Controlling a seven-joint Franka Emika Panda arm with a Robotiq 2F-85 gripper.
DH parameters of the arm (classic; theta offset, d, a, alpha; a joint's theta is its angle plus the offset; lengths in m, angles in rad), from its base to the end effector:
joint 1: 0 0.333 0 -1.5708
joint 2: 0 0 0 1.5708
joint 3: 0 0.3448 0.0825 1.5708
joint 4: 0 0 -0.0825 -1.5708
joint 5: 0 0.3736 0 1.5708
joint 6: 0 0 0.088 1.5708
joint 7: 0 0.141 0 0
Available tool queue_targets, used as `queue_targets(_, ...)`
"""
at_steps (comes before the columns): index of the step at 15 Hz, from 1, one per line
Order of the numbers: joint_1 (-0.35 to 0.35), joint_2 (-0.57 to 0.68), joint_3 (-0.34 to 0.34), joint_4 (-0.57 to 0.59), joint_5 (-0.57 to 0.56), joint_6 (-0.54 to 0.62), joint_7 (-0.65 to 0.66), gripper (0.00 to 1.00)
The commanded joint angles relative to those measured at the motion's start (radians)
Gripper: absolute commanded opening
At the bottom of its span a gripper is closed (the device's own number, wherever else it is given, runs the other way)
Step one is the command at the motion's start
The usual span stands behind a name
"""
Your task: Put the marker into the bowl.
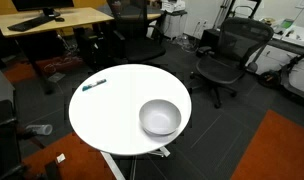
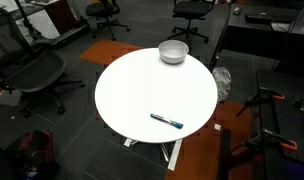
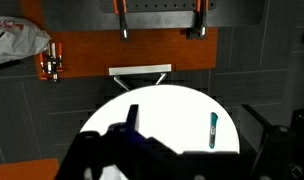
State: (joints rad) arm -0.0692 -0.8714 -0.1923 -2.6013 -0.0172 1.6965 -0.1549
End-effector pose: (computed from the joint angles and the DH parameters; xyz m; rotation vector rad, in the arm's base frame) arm 0.2462 -0.0746 0.4921 -3.0059 0.0501 0.0288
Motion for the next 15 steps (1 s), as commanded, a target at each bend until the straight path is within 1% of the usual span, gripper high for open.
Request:
queue_targets(1, -0.009, 0.002, 0.007, 0.002, 0.005, -0.002, -0.006, 1.00)
queue_targets(7, -0.002, 0.010, 0.009, 0.001, 0.009, 0.004, -0.009, 1.00)
queue_targets(9, 0.012, 0.038, 0.034, -0.006, 0.012, 0.032, 0.006, 1.00)
queue_targets(15, 0.075, 0.089, 0.170, -0.065, 0.070, 0.147, 0.104, 1.00)
